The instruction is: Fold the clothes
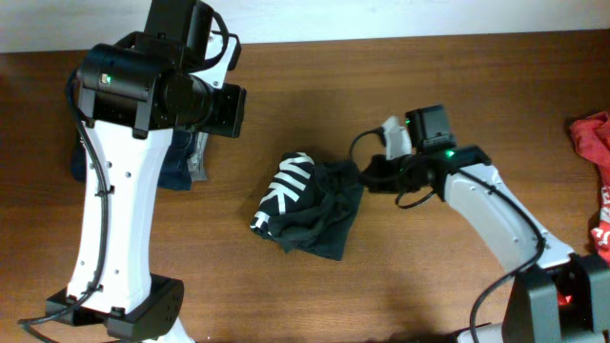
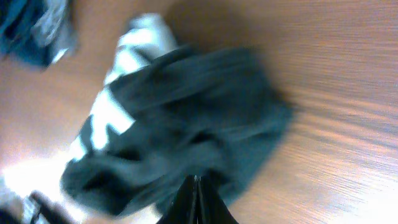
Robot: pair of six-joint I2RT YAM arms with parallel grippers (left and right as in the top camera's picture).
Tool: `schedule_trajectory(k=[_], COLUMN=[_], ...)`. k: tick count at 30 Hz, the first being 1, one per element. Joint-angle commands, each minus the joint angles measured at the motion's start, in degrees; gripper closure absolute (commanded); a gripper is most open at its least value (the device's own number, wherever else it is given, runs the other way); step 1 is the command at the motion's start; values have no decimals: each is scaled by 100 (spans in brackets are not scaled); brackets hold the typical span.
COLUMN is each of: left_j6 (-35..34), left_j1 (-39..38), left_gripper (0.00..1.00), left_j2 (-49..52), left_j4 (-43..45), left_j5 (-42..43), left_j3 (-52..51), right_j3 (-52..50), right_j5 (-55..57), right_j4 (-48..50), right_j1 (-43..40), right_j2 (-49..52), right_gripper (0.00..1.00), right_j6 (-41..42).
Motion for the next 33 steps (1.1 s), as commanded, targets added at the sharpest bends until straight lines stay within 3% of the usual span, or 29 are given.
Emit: schedule_trajectory(k=[1,5,10,13,16,20,23,27,33], left_j6=[90,90,90,92,92,92,92,90,90], left_j1=[15,15,15,15,15,15,17,46,118], left_gripper=[45,44,44,44,40,39,36,35,34], left_j2=[-72,-72,-72,-72,-72,-72,-72,-72,-72], left_j4=[-2,-2,-2,-2,-2,-2,-2,-2,-2], left_j5=[-125,-122,-125,-125,-177,-339,-339,-337,-317], left_j3=[35,35,35,35,35,35,35,35,35], right_j3=[46,44,46,48,50,50,52,50,44], right_j5=[-627,229,514,1121,2542,2688,2181,1305,929], right_j4=[-63,22,326,-632,-1895,-2291,-1921,-949,866], right_j1=[957,1939,2428,2260,1952,1593,1550,1554,1644], right_j2=[-219,170,1097,1187,927,352,-205,-667,-17], right_gripper=[95,95,96,96,96,96,96,96,96], right_j6=[-398,-177,-44,42,83,26,-514,-632,393])
